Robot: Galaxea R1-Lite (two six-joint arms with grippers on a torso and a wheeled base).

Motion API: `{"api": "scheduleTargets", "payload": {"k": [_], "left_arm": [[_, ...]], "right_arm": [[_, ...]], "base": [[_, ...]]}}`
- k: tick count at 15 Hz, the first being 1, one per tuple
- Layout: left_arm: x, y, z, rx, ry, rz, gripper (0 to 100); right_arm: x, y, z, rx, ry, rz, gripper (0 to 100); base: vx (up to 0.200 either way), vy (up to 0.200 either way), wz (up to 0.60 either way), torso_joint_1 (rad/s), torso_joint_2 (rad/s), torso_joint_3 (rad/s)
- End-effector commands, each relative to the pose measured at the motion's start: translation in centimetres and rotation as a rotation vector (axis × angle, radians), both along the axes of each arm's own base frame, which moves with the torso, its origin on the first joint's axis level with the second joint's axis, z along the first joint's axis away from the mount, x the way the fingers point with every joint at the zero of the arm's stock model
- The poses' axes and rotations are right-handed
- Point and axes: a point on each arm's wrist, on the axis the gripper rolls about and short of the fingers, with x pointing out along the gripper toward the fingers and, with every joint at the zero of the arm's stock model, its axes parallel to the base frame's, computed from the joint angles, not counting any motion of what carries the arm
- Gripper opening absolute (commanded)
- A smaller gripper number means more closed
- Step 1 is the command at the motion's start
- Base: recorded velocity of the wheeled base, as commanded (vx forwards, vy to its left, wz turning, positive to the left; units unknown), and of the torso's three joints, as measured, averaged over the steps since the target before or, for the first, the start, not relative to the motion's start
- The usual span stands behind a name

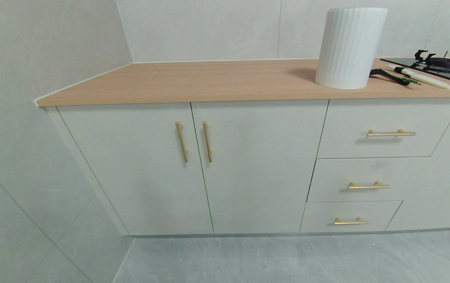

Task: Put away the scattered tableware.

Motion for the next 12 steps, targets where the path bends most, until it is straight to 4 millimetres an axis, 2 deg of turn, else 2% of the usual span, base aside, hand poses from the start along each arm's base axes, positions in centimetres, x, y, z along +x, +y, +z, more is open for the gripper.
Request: {"api": "scheduleTargets", "payload": {"k": [1, 6, 12], "left_arm": [[0.01, 0.00, -0.01, 0.000, 0.002, 0.000, 100], [0.01, 0.00, -0.01, 0.000, 0.002, 0.000, 100], [0.01, 0.00, -0.01, -0.001, 0.002, 0.000, 100]], "right_arm": [[0.01, 0.00, 0.01, 0.001, 0.002, 0.000, 100], [0.01, -0.01, 0.01, 0.019, 0.003, -0.004, 100], [0.01, -0.01, 0.01, 0.019, 0.003, -0.004, 100]], "base": [[0.000, 0.000, 0.00, 0.000, 0.00, 0.000], [0.000, 0.000, 0.00, 0.000, 0.00, 0.000], [0.000, -0.200, 0.00, 0.003, 0.00, 0.009]]}}
